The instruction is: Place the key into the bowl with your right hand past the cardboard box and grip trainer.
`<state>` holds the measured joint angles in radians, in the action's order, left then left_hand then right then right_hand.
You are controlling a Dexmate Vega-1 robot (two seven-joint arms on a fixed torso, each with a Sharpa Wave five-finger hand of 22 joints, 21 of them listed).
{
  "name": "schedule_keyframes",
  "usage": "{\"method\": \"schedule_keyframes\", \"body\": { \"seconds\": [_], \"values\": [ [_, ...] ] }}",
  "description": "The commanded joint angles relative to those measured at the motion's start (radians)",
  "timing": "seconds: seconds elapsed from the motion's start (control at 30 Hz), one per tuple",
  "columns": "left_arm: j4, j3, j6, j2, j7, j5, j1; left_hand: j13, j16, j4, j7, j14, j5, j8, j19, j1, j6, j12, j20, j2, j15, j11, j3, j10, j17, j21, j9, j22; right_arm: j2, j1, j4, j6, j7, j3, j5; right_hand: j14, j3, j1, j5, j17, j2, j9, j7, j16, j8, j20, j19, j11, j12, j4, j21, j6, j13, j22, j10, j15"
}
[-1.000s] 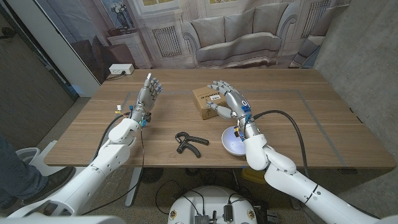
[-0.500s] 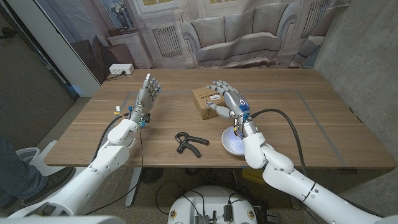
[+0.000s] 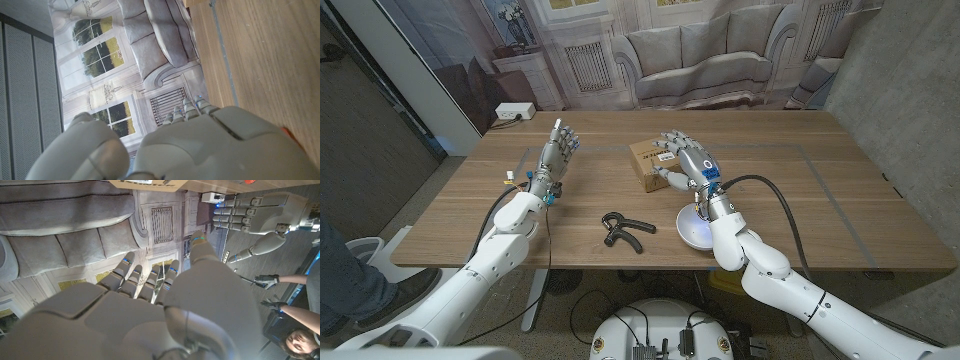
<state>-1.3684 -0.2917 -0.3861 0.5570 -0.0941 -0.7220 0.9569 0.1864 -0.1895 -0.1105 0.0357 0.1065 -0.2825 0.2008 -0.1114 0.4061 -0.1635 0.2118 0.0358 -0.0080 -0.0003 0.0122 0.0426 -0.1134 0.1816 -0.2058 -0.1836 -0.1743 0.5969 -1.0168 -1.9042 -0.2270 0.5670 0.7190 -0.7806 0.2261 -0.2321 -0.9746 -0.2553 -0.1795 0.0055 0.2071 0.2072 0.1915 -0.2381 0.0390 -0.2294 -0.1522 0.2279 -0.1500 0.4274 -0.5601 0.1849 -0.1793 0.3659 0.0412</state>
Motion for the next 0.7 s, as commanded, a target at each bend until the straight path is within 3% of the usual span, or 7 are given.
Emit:
{"method": "schedule_keyframes", "body": {
  "seconds": [0.03, 0.7],
  "values": [
    [0.010, -0.010, 0.006, -0.008, 0.003, 0.007, -0.018, 0.003, 0.000, 0.000, 0.001, 0.000, 0.002, -0.001, 0.000, 0.004, 0.004, -0.004, -0.007, 0.005, -0.001, 0.002, -0.004, 0.001, 0.002, 0.003, -0.004, -0.006, 0.007, 0.014, 0.001, -0.066, -0.025, 0.029, -0.056, 0.008, 0.006, -0.009, -0.004, -0.002, 0.000, 0.005, 0.000, 0.001, -0.001, 0.079, -0.008, -0.007, -0.003, 0.003, -0.004, -0.011, 0.001, -0.004, 0.000, 0.056],
    [-0.013, -0.005, 0.024, 0.003, 0.022, 0.008, -0.014, 0.003, 0.000, 0.001, -0.006, -0.001, 0.003, 0.000, -0.001, 0.005, 0.010, -0.004, -0.007, 0.007, -0.005, 0.011, -0.008, 0.004, 0.002, 0.004, -0.004, -0.006, 0.002, 0.046, 0.026, -0.136, -0.068, 0.071, -0.116, 0.010, 0.021, -0.020, -0.007, -0.003, 0.008, 0.008, 0.009, 0.001, 0.001, 0.079, -0.012, -0.011, -0.004, 0.011, -0.012, -0.029, 0.001, -0.005, 0.003, 0.057]
  ]
}}
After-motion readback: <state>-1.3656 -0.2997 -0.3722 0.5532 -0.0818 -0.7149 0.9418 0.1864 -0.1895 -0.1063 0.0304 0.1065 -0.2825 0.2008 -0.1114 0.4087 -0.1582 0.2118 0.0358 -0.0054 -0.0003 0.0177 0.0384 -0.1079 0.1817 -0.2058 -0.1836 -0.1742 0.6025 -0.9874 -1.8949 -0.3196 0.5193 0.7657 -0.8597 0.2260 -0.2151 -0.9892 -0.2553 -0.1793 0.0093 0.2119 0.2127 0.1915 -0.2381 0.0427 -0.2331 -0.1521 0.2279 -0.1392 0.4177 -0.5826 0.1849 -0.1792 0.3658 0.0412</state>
